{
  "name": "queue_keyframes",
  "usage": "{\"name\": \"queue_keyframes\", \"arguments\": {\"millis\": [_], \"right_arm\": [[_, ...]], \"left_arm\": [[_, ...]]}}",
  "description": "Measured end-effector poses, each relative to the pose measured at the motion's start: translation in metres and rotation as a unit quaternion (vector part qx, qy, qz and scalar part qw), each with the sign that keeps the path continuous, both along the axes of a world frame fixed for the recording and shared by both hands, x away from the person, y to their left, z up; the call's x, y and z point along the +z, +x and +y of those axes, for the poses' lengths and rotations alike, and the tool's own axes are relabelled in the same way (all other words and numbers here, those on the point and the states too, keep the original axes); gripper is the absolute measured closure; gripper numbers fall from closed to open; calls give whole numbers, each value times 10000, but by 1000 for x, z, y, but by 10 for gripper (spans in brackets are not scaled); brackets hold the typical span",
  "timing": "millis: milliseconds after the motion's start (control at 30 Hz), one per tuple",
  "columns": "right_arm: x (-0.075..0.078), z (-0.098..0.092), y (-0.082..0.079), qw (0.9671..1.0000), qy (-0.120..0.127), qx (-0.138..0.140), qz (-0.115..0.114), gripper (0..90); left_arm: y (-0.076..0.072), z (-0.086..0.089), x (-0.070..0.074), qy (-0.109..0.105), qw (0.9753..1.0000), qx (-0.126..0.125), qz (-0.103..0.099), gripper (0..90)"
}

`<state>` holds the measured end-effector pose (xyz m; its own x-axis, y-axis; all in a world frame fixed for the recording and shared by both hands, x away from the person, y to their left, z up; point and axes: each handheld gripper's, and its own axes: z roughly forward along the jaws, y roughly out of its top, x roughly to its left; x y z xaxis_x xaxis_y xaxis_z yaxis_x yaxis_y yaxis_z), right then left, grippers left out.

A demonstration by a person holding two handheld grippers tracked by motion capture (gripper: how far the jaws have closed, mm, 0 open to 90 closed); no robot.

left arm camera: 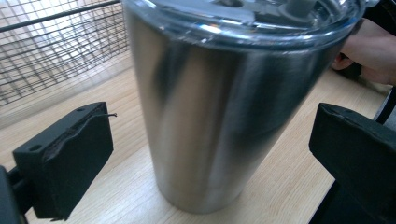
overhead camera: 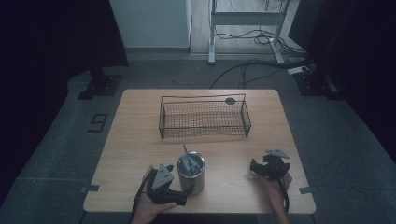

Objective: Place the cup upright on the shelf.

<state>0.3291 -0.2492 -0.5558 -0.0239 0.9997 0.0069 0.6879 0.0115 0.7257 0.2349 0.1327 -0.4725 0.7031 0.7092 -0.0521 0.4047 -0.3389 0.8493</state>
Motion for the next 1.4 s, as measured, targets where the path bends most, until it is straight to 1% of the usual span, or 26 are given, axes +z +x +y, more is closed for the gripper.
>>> {"name": "queue_keyframes", "arguments": {"millis": [67, 133, 167, 267, 400, 433, 500, 533, 600, 667, 700, 733, 800, 1033, 1133, 1267, 1300, 1400], "right_arm": [[0, 0, 0, 10000, -2, 0, -1, 49], [0, 0, 0, 10000, -5, 3, 8, 50], [0, 0, 0, 10000, -1, -1, -1, 50], [0, 0, 0, 10000, -2, -2, -3, 51], [0, 0, 0, 10000, -2, -7, -6, 53], [0, 0, 0, 10000, -2, -7, -6, 53], [0, 0, 0, 10000, -3, -9, -7, 53], [0, 0, 0, 10000, -4, -9, -8, 54], [0, 0, 0, 10000, -7, -9, -12, 55], [0, 0, 0, 10000, -4, -10, -11, 55], [0, 0, 0, 10000, -4, -10, -11, 55], [0, 0, 0, 10000, -3, -13, -11, 55], [0, 0, 0, 10000, -2, -12, -11, 55], [0, 0, 0, 10000, -2, -11, -12, 55], [0, 0, 0, 10000, -1, -12, -12, 55], [0, 0, 0, 10000, 0, -14, -13, 57], [0, 0, 0, 10000, 0, -14, -13, 57], [0, 0, 0, 10000, -2, -19, -22, 63]], "left_arm": [[1, -2, -1, 15, 10000, -25, -2, 0], [5, -7, -2, 85, 10000, -48, 8, 0], [9, -13, -2, 147, 9998, -90, 21, 0], [12, -17, -1, 155, 9998, -118, 17, 0], [20, -26, 1, 209, 9998, -59, -10, 0], [20, -26, 1, 209, 9998, -59, -10, 0], [24, -28, 1, 118, 9999, -34, 17, 0], [26, -29, 0, 110, 9999, -28, 24, 0], [28, -32, -1, 160, 9999, 3, 8, 0], [28, -37, -5, 153, 9998, 138, -52, 6], [28, -37, -5, 153, 9998, 138, -52, 28], [28, -37, -5, 121, 9997, 206, -82, 28], [28, -37, -5, 93, 9997, 229, -42, 28], [27, -36, -5, 119, 9998, 165, -89, 37], [28, -34, -5, 92, 9998, 149, -61, 38], [30, -31, -4, -47, 9996, 280, 25, 38], [30, -31, -4, -47, 9996, 280, 25, 38], [28, -33, -5, -103, 9991, 422, -35, 39]]}}
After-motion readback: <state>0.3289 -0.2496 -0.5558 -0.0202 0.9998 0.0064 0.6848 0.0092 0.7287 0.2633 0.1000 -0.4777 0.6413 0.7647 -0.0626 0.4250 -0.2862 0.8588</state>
